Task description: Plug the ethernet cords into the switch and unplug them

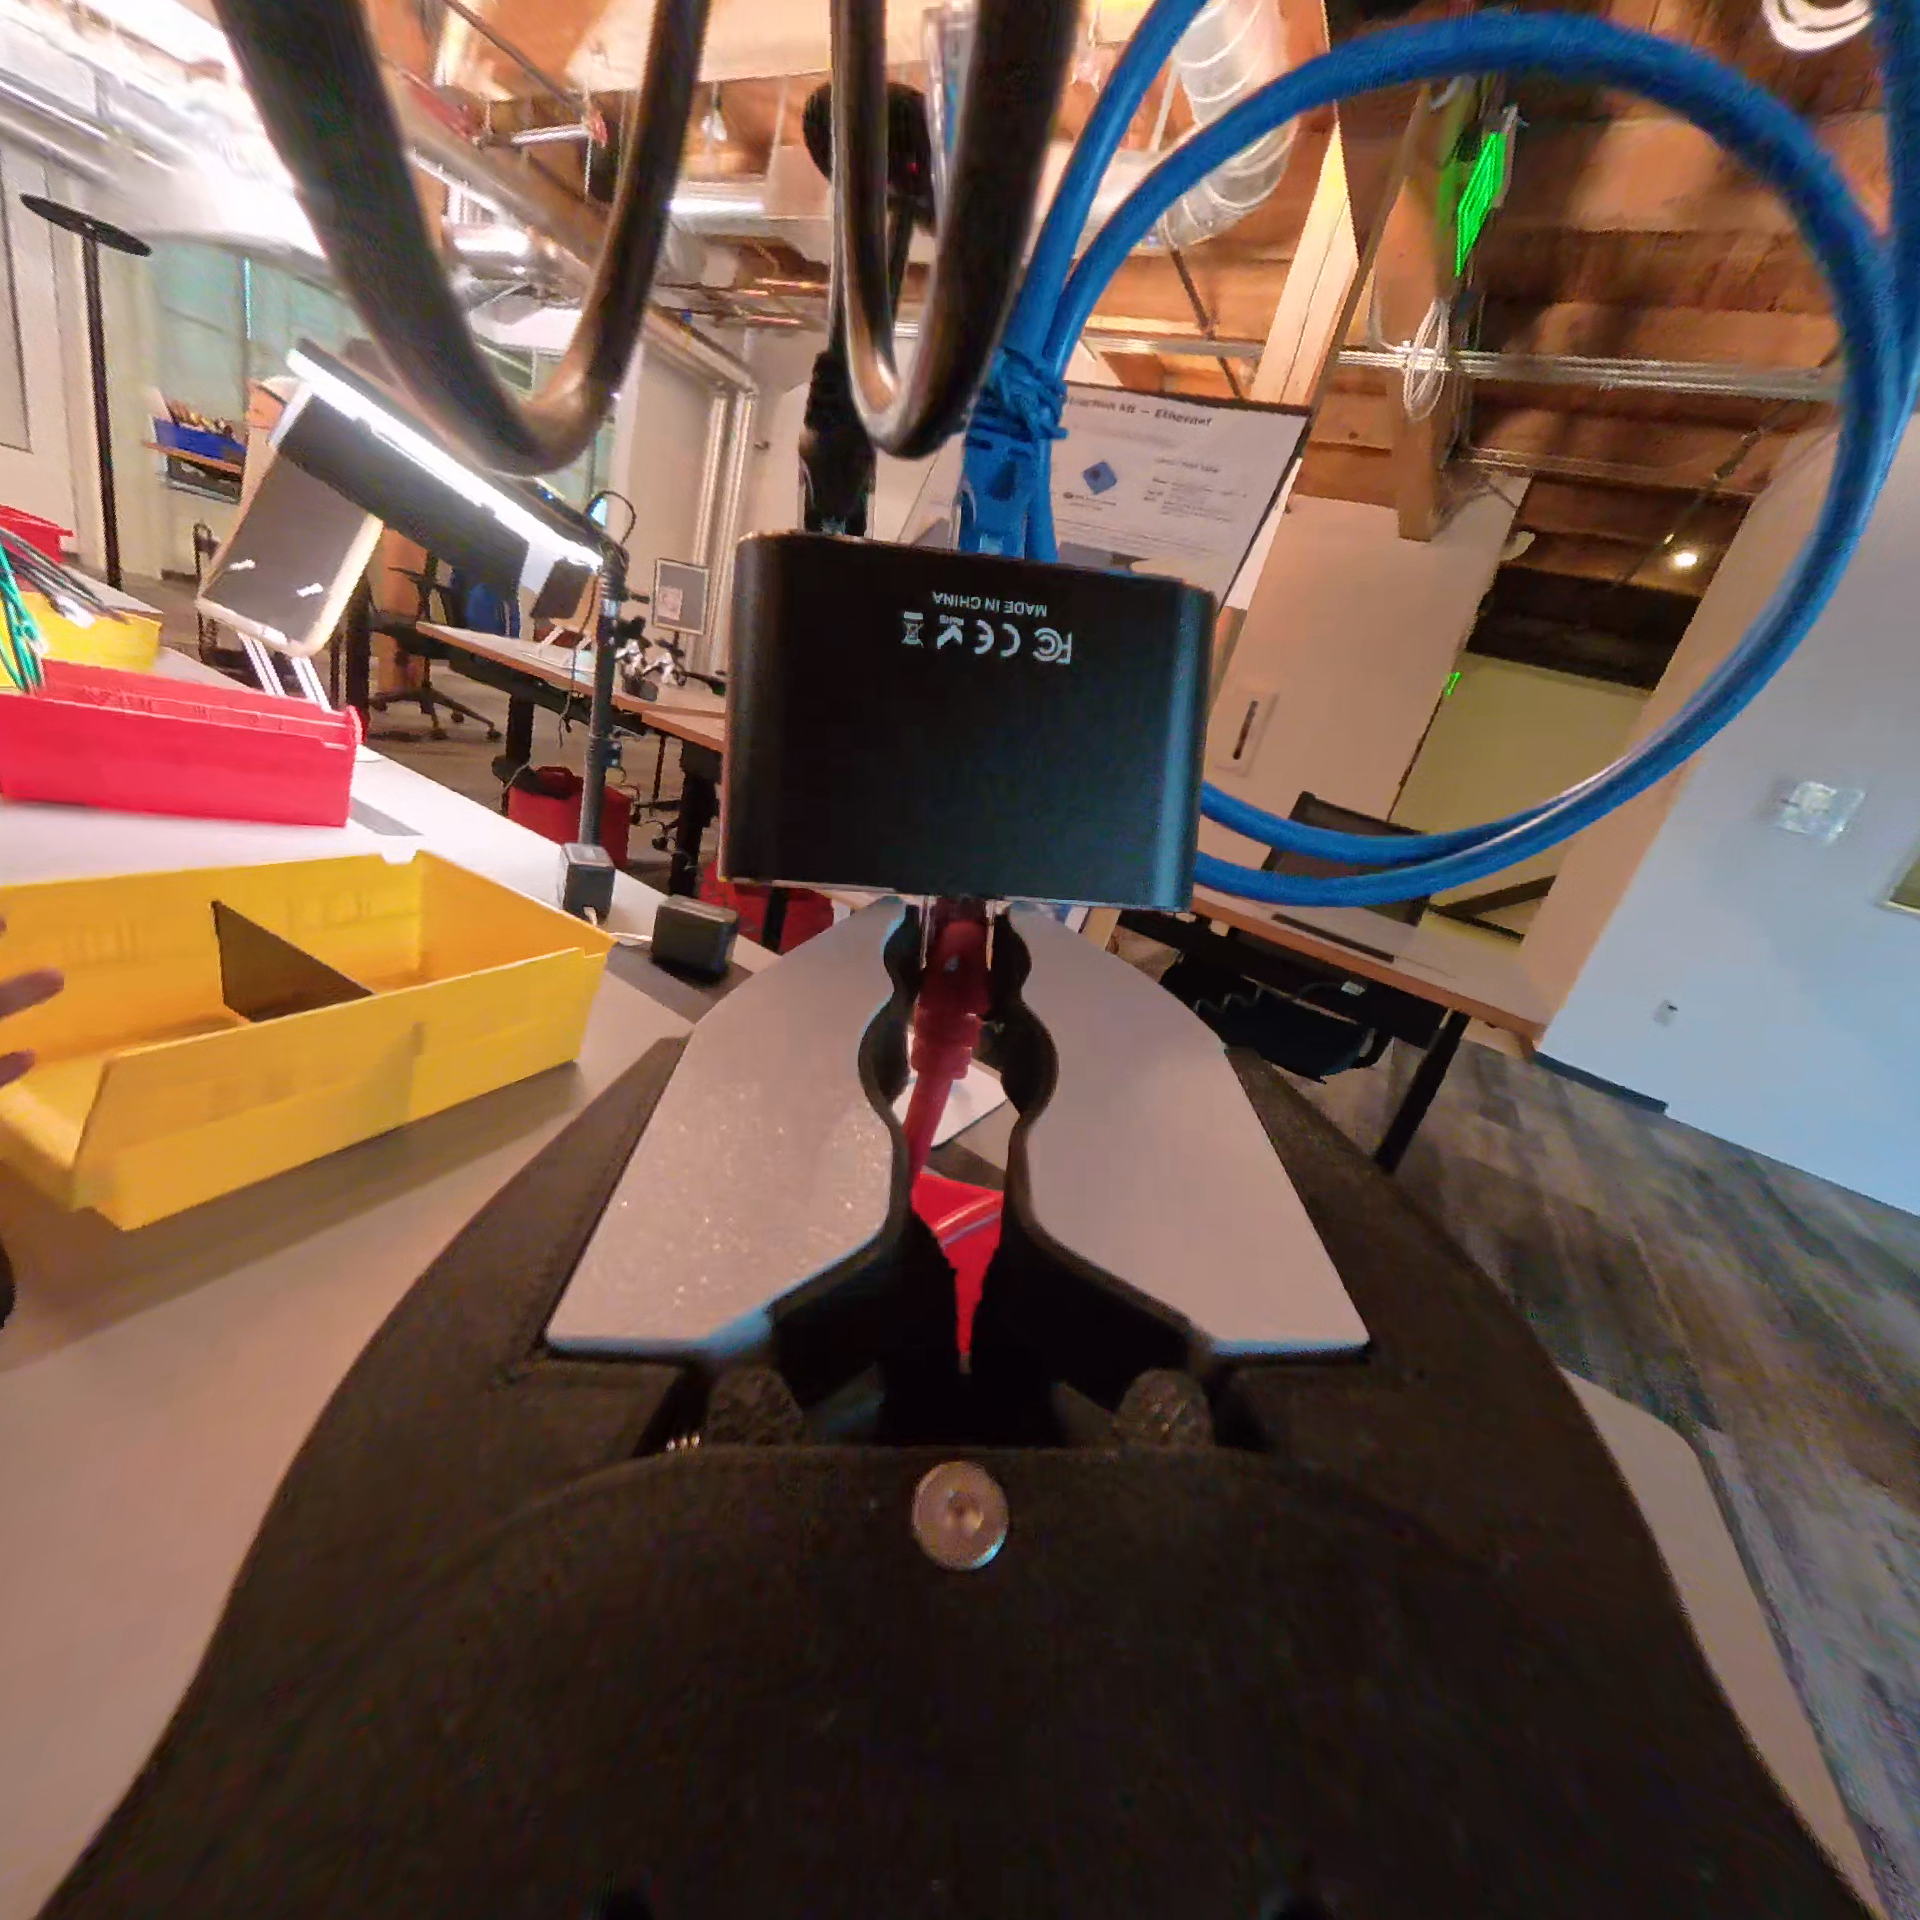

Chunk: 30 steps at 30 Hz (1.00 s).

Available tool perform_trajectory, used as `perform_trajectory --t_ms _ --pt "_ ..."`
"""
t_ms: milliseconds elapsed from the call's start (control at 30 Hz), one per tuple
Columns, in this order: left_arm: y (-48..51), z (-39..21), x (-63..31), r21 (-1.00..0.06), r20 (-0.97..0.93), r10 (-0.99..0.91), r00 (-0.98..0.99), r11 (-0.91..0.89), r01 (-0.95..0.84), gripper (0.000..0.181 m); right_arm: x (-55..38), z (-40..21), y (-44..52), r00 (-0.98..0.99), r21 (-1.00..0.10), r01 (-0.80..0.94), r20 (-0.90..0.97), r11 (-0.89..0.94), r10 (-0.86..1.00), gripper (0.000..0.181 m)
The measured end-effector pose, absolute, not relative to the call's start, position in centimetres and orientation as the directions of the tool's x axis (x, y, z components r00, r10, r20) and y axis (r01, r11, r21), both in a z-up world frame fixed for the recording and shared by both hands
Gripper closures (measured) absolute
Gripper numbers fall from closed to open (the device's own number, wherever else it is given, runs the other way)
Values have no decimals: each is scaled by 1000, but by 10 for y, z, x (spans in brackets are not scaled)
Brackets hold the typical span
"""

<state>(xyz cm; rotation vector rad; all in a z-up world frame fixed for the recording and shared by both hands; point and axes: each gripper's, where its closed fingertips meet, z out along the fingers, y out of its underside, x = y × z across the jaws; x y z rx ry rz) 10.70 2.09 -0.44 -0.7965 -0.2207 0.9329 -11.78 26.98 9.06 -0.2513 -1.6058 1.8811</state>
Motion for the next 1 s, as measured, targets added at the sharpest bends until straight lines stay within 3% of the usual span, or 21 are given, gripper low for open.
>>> perform_trajectory --t_ms 267,500,600,767,1000 --pt "20 -5 105 -702 -152 796 586 331 -631 80 -150 97 279 -683 -933 -343 326 108 654 169" --pt "22 -9 100 -724 -157 800 579 305 -619 81 -170 37 259 -785 -930 -368 310 -1 537 169" --pt "21 -8 101 -720 -151 798 584 316 -618 81 -179 11 254 -835 -956 -291 229 -49 501 169" --pt "22 -9 101 -722 -155 797 583 311 -618 82 -199 -45 260 -788 -977 -109 196 181 583 169" --pt "23 -9 101 -725 -159 796 584 307 -616 82 -203 -84 260 -795 -970 89 69 228 603 169"
